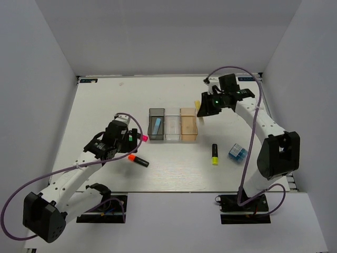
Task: Sort the stationery into containers
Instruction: Pick up the pen from the center of the board, then place the pen in the storage box.
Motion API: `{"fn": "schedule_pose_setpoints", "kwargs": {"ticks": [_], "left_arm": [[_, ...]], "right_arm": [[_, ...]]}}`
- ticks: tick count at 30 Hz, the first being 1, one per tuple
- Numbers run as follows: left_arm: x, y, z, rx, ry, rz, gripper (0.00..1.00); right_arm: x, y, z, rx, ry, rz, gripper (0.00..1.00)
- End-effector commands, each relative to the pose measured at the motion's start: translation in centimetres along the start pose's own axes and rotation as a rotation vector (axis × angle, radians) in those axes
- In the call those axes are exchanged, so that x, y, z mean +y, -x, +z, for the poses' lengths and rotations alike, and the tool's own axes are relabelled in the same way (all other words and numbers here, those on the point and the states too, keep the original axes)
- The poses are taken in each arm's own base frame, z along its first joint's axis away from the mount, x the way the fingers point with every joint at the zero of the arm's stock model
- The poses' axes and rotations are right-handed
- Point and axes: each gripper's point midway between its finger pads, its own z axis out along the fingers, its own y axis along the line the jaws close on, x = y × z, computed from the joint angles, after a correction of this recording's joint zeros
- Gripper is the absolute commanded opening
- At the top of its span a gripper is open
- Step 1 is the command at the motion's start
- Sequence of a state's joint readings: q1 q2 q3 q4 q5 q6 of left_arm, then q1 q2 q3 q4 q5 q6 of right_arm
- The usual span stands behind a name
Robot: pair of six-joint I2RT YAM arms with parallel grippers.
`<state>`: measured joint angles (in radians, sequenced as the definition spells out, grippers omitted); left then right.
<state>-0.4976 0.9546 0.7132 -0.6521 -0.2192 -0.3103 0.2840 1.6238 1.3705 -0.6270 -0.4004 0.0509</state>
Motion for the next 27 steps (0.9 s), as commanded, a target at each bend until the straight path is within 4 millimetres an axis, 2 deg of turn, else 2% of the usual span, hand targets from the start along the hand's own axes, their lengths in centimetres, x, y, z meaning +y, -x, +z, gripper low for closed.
{"fn": "schedule_pose_setpoints", "kwargs": {"ticks": [1,2,3,4,5,6,7,8,9,11,12,13,15,18,22,27], "left_arm": [[2.0,-0.1,0.7,0.007,0.101,-0.077,0.93],[2.1,-0.2,0.8,0.018,0.108,-0.108,0.9],[2.6,-0.4,1.0,0.039,0.113,-0.146,0.8],[2.6,-0.9,1.4,0.069,0.119,-0.158,0.74],[2.6,-1.2,1.1,0.092,0.128,-0.218,0.7],[2.5,-1.4,1.1,0.106,0.129,-0.243,0.63],[2.7,-2.0,1.0,0.136,0.15,-0.264,0.61],[2.5,-2.2,0.8,0.138,0.161,-0.353,0.61],[2.4,-2.7,0.7,0.143,0.161,-0.379,0.61],[1.8,-3.4,0.6,0.152,0.155,-0.457,0.63],[1.8,-4.1,0.5,0.163,0.167,-0.511,0.62],[1.6,-4.2,0.4,0.165,0.177,-0.577,0.6],[1.5,-4.6,0.1,0.17,0.202,-0.678,0.59],[1.2,-4.9,0.0,0.146,0.207,-0.756,0.7],[0.3,-5.8,0.5,0.157,0.18,-0.834,0.71],[-0.6,-7.1,1.5,0.203,0.179,-0.853,0.71]], "right_arm": [[6.3,0.3,0.7,0.042,0.201,-0.072,0.0],[7.4,2.7,1.0,0.014,0.21,-0.08,0.0],[9.2,1.8,3.1,0.084,0.235,-0.071,0.0],[9.3,2.4,3.6,0.096,0.227,-0.036,0.0],[10.3,5.2,4.2,0.053,0.234,-0.053,0.0],[11.4,4.4,6.3,0.098,0.229,-0.029,0.0],[12.0,4.6,6.8,0.103,0.228,-0.013,0.0],[12.4,7.0,7.2,0.028,0.185,-0.037,0.0],[13.4,6.1,9.2,0.057,0.178,-0.019,0.0],[14.1,8.0,10.4,-0.023,0.137,-0.031,0.0],[14.1,7.4,11.9,-0.005,0.115,0.023,0.0],[14.7,9.0,11.7,-0.049,0.111,0.033,0.0],[13.4,8.3,14.0,-0.026,0.021,0.073,0.0],[13.0,8.6,15.2,-0.058,-0.044,0.115,0.0],[11.7,7.6,16.8,-0.052,-0.121,0.158,0.0],[12.0,6.0,18.3,0.008,-0.107,0.175,0.0]]}}
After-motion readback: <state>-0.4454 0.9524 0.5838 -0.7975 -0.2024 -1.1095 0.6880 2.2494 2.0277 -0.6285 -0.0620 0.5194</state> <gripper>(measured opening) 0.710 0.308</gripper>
